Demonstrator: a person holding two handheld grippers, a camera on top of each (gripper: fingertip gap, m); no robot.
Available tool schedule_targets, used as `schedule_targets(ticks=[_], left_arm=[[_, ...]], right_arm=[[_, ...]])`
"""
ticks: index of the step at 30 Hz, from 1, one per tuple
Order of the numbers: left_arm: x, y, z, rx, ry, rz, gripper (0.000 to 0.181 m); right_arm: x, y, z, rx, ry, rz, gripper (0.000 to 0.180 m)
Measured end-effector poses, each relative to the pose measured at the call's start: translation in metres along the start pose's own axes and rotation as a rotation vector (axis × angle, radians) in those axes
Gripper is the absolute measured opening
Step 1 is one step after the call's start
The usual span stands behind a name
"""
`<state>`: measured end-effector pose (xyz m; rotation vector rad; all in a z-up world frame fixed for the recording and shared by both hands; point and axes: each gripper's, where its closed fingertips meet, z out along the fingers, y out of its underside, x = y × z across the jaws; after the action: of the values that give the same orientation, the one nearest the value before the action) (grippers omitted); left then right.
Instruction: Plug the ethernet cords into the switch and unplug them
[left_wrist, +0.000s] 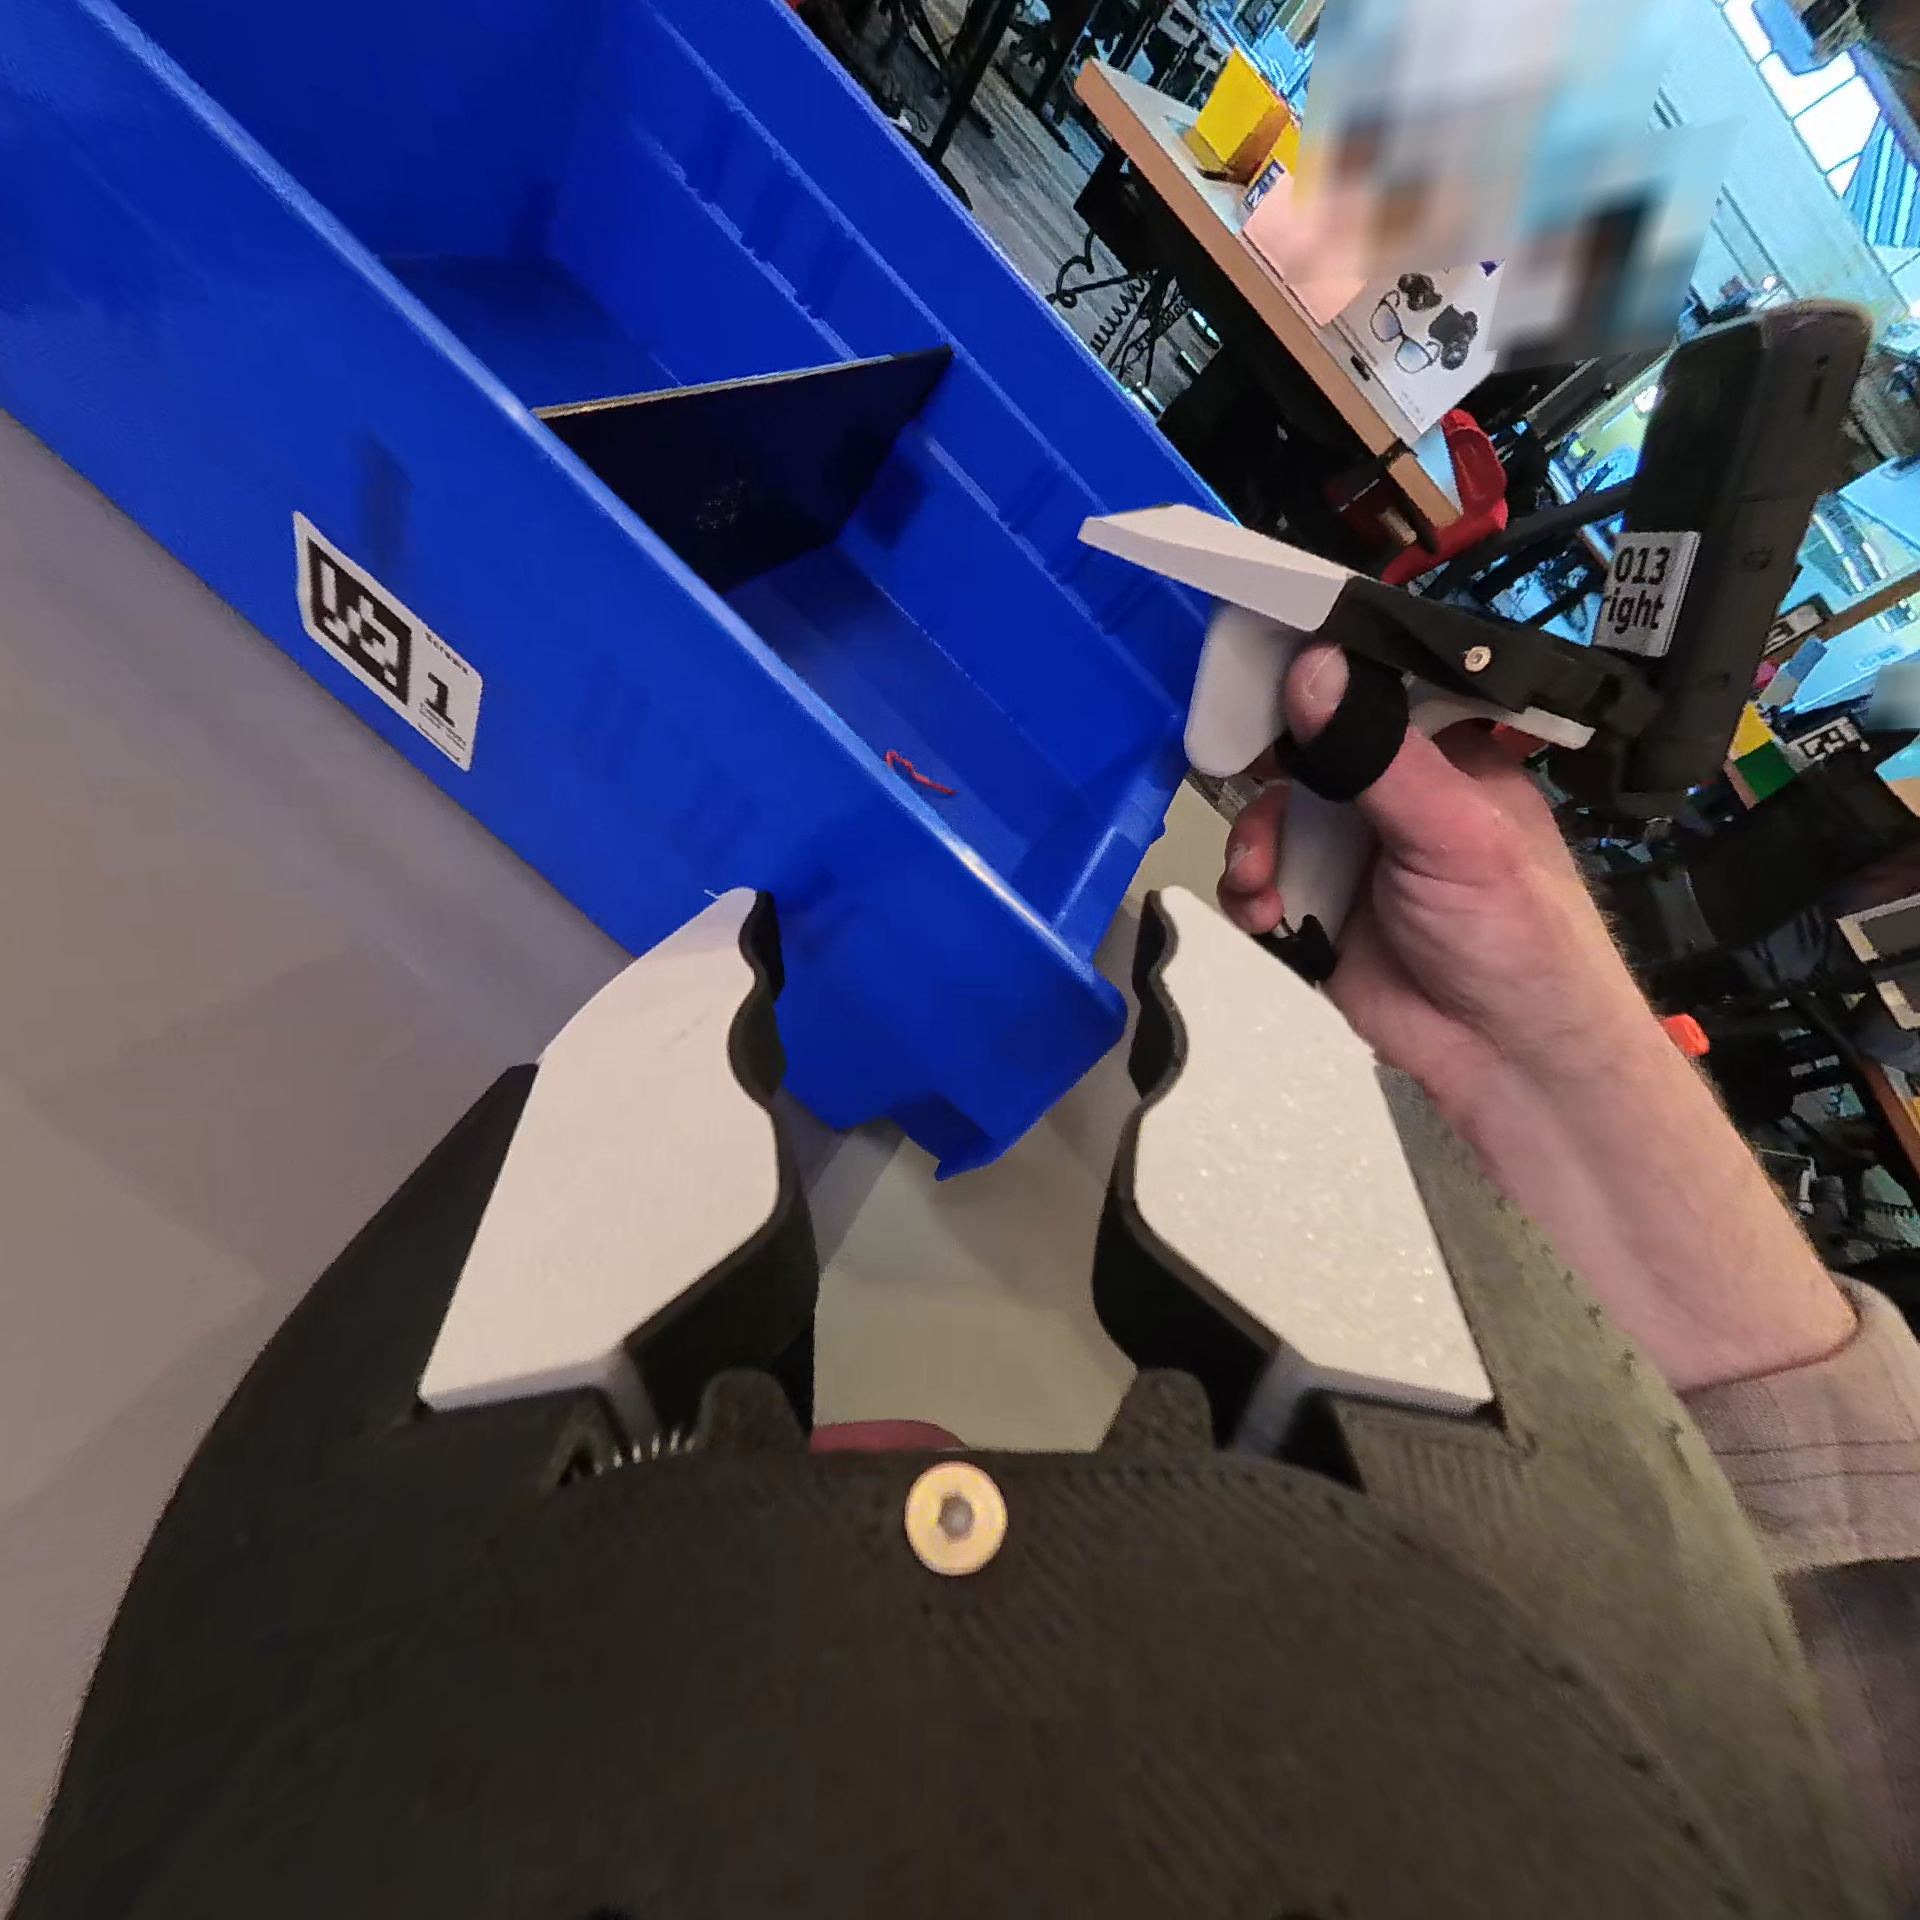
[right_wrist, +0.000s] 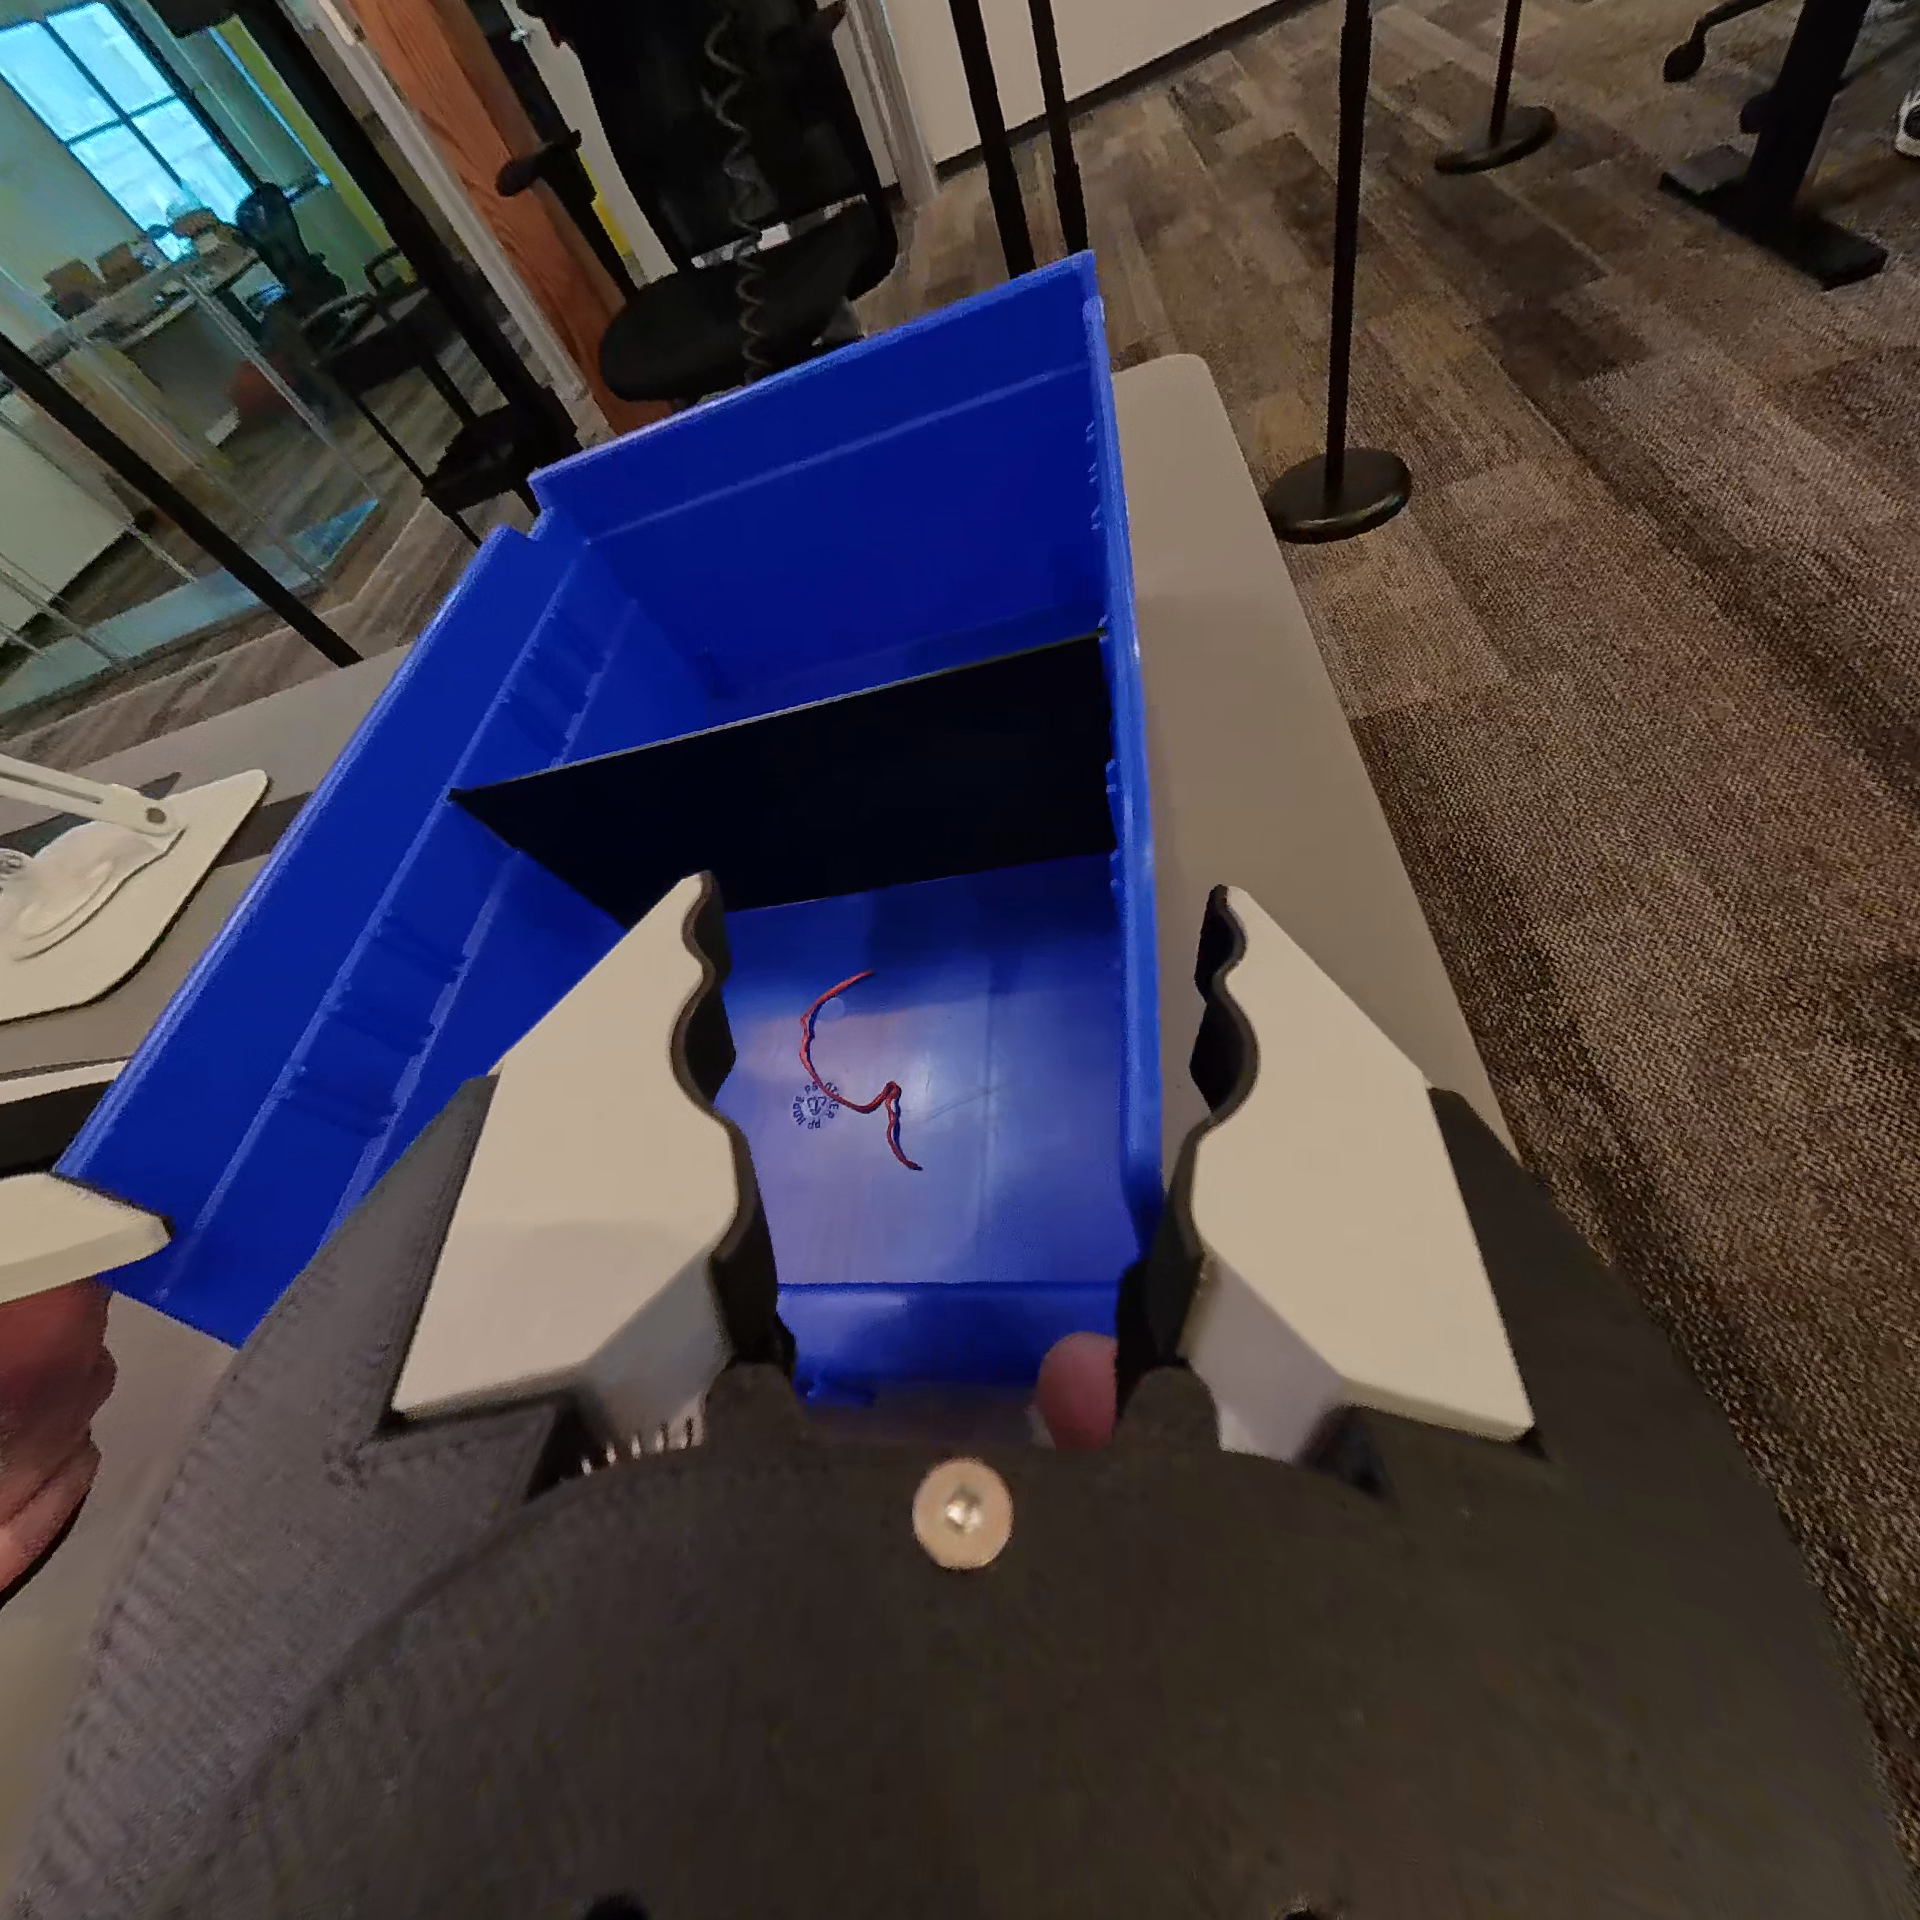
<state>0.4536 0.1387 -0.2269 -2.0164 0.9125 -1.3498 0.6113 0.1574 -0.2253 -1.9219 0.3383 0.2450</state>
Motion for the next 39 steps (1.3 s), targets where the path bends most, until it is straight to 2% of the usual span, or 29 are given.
schedule_targets(ticks=[3,6,9,12,16,20,25,28,30,31,35,39], left_arm=[[-0.003,-0.004,0.003,-0.004,-0.007,0.006,0.067],[0.001,-0.005,0.003,-0.010,0.014,0.018,0.077],[0.004,-0.018,-0.014,0.024,0.009,0.053,0.090],[0.008,-0.038,-0.052,0.086,-0.002,0.124,0.097],[0.014,-0.066,-0.122,0.191,-0.021,0.234,0.096],[0.014,-0.090,-0.200,0.287,-0.070,0.357,0.088],[0.000,-0.121,-0.294,0.414,-0.157,0.470,0.079],[-0.013,-0.141,-0.348,0.492,-0.225,0.529,0.086],[-0.026,-0.154,-0.381,0.545,-0.282,0.550,0.105],[-0.031,-0.159,-0.396,0.568,-0.298,0.565,0.109],[-0.053,-0.174,-0.451,0.665,-0.374,0.596,0.107],[-0.077,-0.180,-0.486,0.718,-0.412,0.606,0.105]], right_arm=[[0.000,-0.004,0.005,0.004,-0.015,-0.006,0.090],[-0.002,-0.007,0.002,0.019,-0.050,0.044,0.099],[0.001,-0.024,-0.022,0.121,-0.016,0.045,0.102],[-0.013,-0.050,-0.061,0.240,0.067,-0.084,0.107],[-0.094,-0.085,-0.091,0.312,0.025,-0.307,0.110],[-0.204,-0.106,-0.093,0.320,-0.121,-0.467,0.106],[-0.347,-0.107,-0.079,0.303,-0.387,-0.611,0.073],[-0.414,-0.120,-0.074,0.359,-0.557,-0.578,0.044],[-0.445,-0.135,-0.069,0.427,-0.625,-0.513,0.041],[-0.460,-0.141,-0.065,0.453,-0.666,-0.473,0.039],[-0.508,-0.149,-0.044,0.501,-0.784,-0.391,0.042],[-0.522,-0.141,-0.033,0.553,-0.817,-0.379,0.043]])
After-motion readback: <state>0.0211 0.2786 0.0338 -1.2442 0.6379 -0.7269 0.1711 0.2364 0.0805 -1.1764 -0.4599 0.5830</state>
